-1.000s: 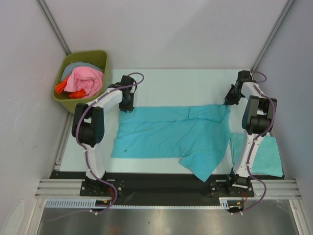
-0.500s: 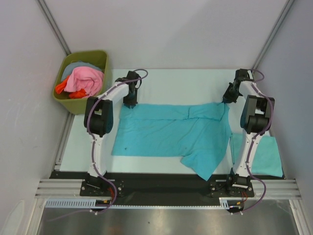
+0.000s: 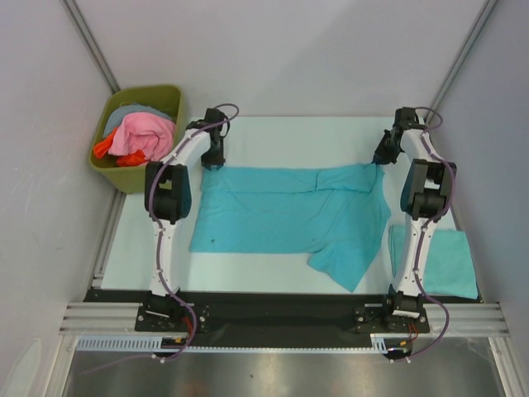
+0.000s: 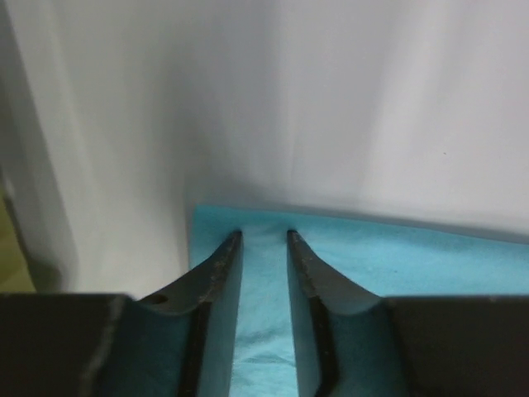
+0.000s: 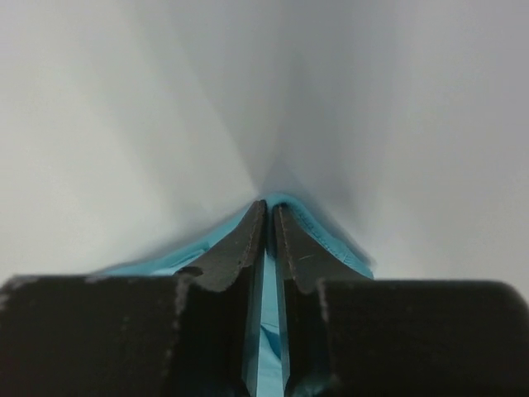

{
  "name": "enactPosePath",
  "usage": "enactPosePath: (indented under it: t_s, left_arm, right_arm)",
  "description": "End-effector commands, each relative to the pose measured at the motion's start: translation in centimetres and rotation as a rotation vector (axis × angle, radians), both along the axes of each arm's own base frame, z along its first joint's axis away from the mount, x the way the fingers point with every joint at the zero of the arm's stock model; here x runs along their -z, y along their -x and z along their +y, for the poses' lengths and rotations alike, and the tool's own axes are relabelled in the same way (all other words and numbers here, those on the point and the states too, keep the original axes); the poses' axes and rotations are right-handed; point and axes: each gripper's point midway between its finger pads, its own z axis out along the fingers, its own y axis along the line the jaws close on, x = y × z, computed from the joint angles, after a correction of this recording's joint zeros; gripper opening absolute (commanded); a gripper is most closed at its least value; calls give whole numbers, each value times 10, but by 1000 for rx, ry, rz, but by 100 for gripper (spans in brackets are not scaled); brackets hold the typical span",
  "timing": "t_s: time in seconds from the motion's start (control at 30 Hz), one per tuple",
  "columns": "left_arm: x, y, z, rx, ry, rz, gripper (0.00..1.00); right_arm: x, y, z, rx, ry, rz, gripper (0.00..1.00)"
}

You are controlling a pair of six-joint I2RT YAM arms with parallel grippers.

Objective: Fold and stack the t-shirts
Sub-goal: Fold the tshirt

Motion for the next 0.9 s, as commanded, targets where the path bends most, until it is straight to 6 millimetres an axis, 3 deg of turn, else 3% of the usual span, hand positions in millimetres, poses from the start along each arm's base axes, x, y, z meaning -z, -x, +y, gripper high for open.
enactPosePath:
  t_s: [0.0,0.03,0.07,0.13,0.17,0.23,0.27,0.3,0.33,0.37,0.4,0.47,0.53,0.57,0.6,0.63,0.67,0.7,0.73,0.77,0.8,0.83,0.87]
  left_arm:
    - [-35,-14,5,-9,-14,-79,36]
    - [-44,-15,6,-10,-23,-94,45]
    - [-60,-16,3,-6,-17,-122,47]
    - [-78,-14,0,-3,-26,-154,54]
    - [-100,-12,-8,9,-20,-197,55]
    - [-118,-5,-13,18,-35,-228,59]
    - [-127,-2,-22,31,-38,-249,60]
    - [-149,4,-25,35,-29,-287,60]
    - [-149,12,-30,46,-28,-282,61]
    - [-153,20,-38,64,-36,-291,62]
    - [-163,25,-41,72,-41,-322,63]
    - [-172,53,-43,92,-44,-333,64]
    - [-181,81,-39,91,-32,-340,64]
    - [-185,92,-41,101,-26,-343,62]
    - [-187,102,-40,98,-18,-344,59]
    - [-195,124,-33,98,-6,-356,59]
    - [-195,135,-32,100,8,-353,58]
    - [-193,158,-27,100,41,-348,54]
    - [-190,169,-25,96,55,-340,51]
    - [-187,179,-23,95,66,-335,48]
    - [-165,195,-18,87,65,-282,45]
    - [-157,205,-15,76,72,-260,43]
    - [-156,214,-7,32,100,-261,42]
  right_arm:
    - [-22,-13,-3,-3,25,-27,16]
    - [-22,-12,-7,4,31,-11,26]
    - [-22,-3,-12,23,51,39,32]
    - [-52,-6,-25,57,89,13,49]
    - [-59,4,-33,81,116,44,53]
    - [-79,16,-48,124,165,45,62]
    - [-105,25,-55,149,201,21,65]
    - [-109,36,-58,160,212,35,67]
    - [-118,43,-60,171,222,28,70]
    - [-145,50,-59,178,232,-21,72]
    - [-150,56,-57,185,223,-25,73]
    - [-150,74,-46,173,181,0,73]
    - [-173,91,-35,173,155,-38,73]
    - [-157,104,-20,143,117,-7,73]
    - [-179,116,-12,129,112,-63,72]
    - [-178,126,-2,124,75,-61,70]
    - [-164,140,10,99,31,-35,67]
    - [-180,154,26,65,-30,-85,62]
    - [-178,165,35,50,-57,-83,61]
    - [-159,185,47,20,-87,-52,59]
    - [-173,199,60,-21,-98,-104,56]
    - [-172,212,67,-37,-104,-108,54]
    - [-150,231,73,-49,-125,-62,53]
